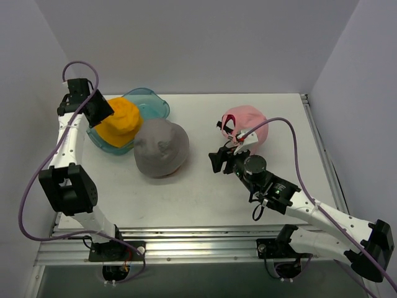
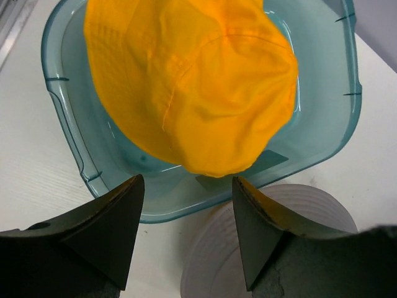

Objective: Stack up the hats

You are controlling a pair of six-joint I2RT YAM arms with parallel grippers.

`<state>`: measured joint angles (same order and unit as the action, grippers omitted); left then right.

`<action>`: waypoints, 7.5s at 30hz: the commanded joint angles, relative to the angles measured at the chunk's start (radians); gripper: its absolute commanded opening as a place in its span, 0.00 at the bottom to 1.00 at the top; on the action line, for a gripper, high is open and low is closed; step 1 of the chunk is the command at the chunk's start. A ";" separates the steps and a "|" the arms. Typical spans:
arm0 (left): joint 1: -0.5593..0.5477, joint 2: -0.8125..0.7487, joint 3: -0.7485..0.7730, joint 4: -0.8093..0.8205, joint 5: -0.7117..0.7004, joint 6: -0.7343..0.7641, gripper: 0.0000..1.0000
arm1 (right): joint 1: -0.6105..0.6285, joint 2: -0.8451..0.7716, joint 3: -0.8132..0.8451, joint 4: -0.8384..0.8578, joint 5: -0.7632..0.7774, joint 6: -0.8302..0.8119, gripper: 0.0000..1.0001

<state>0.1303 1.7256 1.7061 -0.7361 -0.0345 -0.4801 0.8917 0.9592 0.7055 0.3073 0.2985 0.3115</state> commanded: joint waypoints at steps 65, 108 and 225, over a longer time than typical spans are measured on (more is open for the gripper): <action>-0.078 -0.515 -0.028 0.174 0.567 -0.123 0.02 | 0.018 0.050 0.218 -0.037 -0.077 -0.037 0.64; -0.184 -0.647 -0.402 0.221 0.645 0.026 0.02 | -0.020 0.575 0.528 0.240 -0.153 0.198 0.55; 0.158 -0.331 -1.353 1.782 0.779 -0.577 0.17 | -0.316 1.023 0.813 0.196 -0.903 0.205 0.26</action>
<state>0.2836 1.3697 0.3210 0.9504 0.7136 -1.0573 0.5583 1.9789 1.5078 0.4664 -0.5968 0.5125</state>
